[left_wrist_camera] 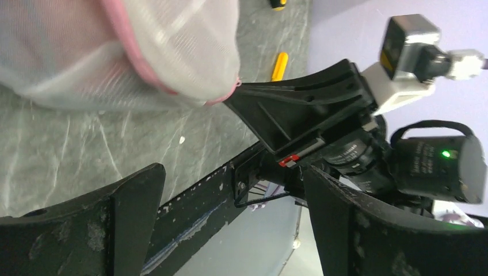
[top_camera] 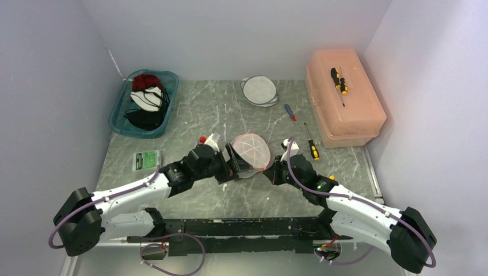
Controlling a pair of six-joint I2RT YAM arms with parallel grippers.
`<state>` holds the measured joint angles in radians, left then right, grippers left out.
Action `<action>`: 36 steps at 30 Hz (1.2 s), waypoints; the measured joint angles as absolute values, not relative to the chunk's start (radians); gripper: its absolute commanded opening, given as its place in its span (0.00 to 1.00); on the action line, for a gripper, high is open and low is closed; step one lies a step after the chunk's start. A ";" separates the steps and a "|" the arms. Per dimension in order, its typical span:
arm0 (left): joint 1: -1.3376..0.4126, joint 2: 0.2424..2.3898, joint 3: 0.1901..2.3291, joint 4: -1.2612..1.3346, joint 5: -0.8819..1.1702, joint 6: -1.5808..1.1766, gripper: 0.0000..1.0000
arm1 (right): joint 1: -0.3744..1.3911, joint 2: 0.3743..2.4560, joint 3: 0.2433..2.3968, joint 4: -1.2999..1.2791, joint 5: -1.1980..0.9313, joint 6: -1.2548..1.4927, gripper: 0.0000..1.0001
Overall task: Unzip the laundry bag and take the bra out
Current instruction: Unzip the laundry bag at the center of the board.
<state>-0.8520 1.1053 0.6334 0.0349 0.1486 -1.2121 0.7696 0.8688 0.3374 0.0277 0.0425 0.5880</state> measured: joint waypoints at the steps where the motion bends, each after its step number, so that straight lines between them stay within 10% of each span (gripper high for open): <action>1: -0.876 1.106 0.622 0.024 0.126 -1.240 0.95 | 0.775 0.876 0.339 0.031 0.043 0.588 0.00; 7: -0.937 1.111 0.609 0.000 0.034 -1.371 0.95 | 0.833 0.912 0.363 0.038 0.042 0.587 0.00; 36: -0.944 1.224 0.640 0.014 -0.128 -1.430 0.03 | 0.988 0.871 0.388 0.060 0.082 0.516 0.00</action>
